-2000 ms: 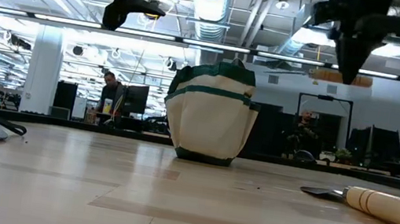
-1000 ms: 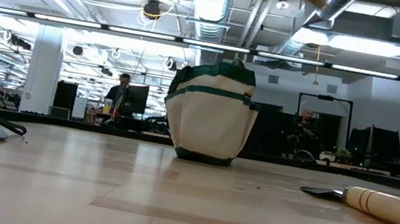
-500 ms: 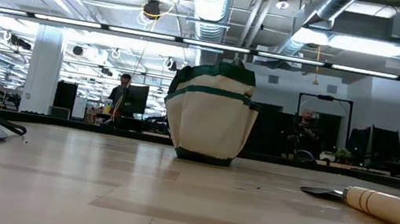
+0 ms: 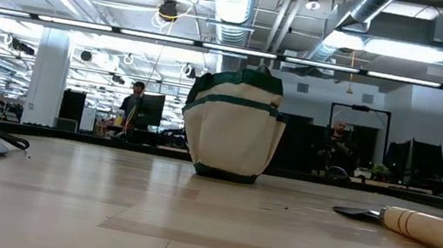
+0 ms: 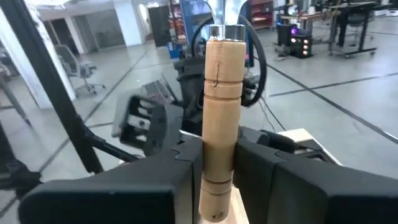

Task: Pick & Place Garden tools in Gardening bag
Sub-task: Put the brown trowel into the green gardening bag

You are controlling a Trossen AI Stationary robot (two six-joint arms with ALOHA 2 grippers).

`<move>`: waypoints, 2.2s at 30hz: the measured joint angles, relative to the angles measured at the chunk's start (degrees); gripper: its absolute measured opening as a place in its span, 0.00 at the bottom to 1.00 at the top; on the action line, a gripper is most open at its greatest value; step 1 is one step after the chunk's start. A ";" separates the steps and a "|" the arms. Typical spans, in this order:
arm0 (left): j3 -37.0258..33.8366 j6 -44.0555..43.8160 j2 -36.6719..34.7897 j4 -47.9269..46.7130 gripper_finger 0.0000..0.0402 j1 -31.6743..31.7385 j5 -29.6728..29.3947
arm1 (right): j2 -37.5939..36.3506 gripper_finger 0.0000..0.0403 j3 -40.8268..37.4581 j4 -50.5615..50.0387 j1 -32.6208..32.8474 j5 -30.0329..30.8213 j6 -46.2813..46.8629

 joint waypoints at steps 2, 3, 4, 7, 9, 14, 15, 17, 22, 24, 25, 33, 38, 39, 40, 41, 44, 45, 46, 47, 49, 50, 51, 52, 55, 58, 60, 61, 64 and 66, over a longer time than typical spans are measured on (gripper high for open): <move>0.00 0.61 0.00 0.08 0.57 0.00 -0.07 | 0.46 0.16 0.08 0.00 0.00 -0.91 0.55; 0.00 0.64 0.00 0.03 0.57 0.05 -0.09 | 0.64 0.16 -0.01 -0.31 0.00 -0.93 0.79; 0.00 0.72 0.00 0.02 0.57 0.21 -0.11 | 0.93 0.16 -0.03 -0.17 0.00 -0.95 1.03; 0.00 0.77 0.00 0.03 0.57 0.28 -0.25 | 1.69 0.16 -0.01 0.13 0.00 -2.10 1.85; 0.00 0.77 0.00 0.03 0.57 0.28 -0.42 | 1.95 0.16 -0.03 0.17 0.00 -2.44 1.99; 0.00 0.78 0.66 -0.39 0.57 0.28 -0.32 | 3.21 0.16 -0.16 2.53 -0.48 -3.77 2.01; 0.00 0.79 0.75 -0.52 0.57 0.28 -0.37 | 3.55 0.16 0.02 3.87 -0.72 -4.28 2.12; 0.00 1.32 0.91 -0.47 0.57 0.28 -0.35 | 3.69 0.16 0.06 4.02 -1.18 -5.62 2.94; 0.00 1.87 1.60 -0.33 0.57 0.28 -0.34 | 5.27 0.16 -0.07 4.98 -1.60 -7.26 3.62; 0.00 1.86 1.62 -0.37 0.57 0.28 -0.31 | 5.10 0.16 -0.07 5.25 -1.60 -7.35 3.70; 0.00 1.87 1.62 -0.45 0.57 0.28 -0.31 | 5.07 0.16 -0.04 5.29 -1.60 -7.40 3.72; 0.00 1.85 1.62 -0.34 0.34 0.48 0.18 | 5.31 0.16 -0.03 4.82 -1.62 -7.89 4.09; 0.00 2.42 1.62 -0.42 0.11 0.50 0.37 | 5.13 0.16 -0.01 3.28 -2.14 -8.38 5.33; -0.01 2.41 1.62 -0.49 0.11 0.50 0.36 | 5.09 0.16 0.03 2.95 -2.14 -8.42 5.47; -0.03 2.41 1.62 -0.66 0.11 0.48 0.37 | 5.09 0.16 0.05 2.55 -2.14 -8.45 5.47; -0.04 2.41 1.62 -0.76 0.11 0.48 0.37 | 5.09 0.16 0.06 2.20 -2.14 -8.45 5.46; -0.07 2.30 1.64 -0.89 0.11 0.50 0.14 | 5.09 0.16 0.10 1.47 -2.14 -8.45 5.44; -0.09 2.22 1.66 -0.97 0.11 0.50 0.05 | 5.09 0.16 0.12 1.19 -2.14 -8.45 5.42; -0.11 2.18 1.68 -0.99 0.11 0.50 0.03 | 5.09 0.17 0.13 0.88 -2.14 -8.44 5.39; -0.11 2.08 1.72 -1.09 0.11 0.50 0.01 | 5.09 0.18 0.16 0.50 -2.14 -8.42 5.33; -0.13 1.81 1.73 -1.38 0.11 0.50 -0.11 | 5.09 0.21 0.17 -0.63 -2.14 -8.39 4.71; -0.13 1.50 1.76 -1.54 0.11 0.50 -0.40 | 5.09 0.23 0.21 -1.55 -2.14 -8.45 3.82; -0.17 1.43 1.76 -1.75 0.11 0.51 -0.44 | 4.92 0.26 0.21 -2.26 -2.14 -8.41 2.94; -0.17 1.41 1.84 -2.13 0.11 0.50 -0.51 | 4.50 0.29 0.19 -3.54 -2.14 -8.35 2.14; -0.17 1.36 1.88 -3.07 0.11 0.50 -0.47 | 3.42 0.40 0.15 -6.64 -2.29 -8.04 1.79; -0.14 -0.07 1.86 -3.54 0.11 0.55 -0.72 | 1.69 0.50 0.04 -10.40 -3.11 -8.50 1.77; 0.14 -0.22 1.44 -2.49 0.11 0.61 -1.00 | 0.64 0.55 -0.17 -12.82 -3.42 -8.54 1.90; 0.20 -0.19 1.33 -2.41 0.11 0.61 -0.98 | 0.17 0.56 -0.19 -13.60 -3.57 -8.54 2.20; 0.02 -0.13 1.16 -3.62 0.11 0.59 -0.92 | -2.25 0.59 -0.18 -17.33 -3.66 -8.53 2.23; 0.02 -0.08 0.84 -3.42 0.11 0.59 -1.00 | -3.49 0.58 -0.07 -20.02 -3.69 -8.50 2.28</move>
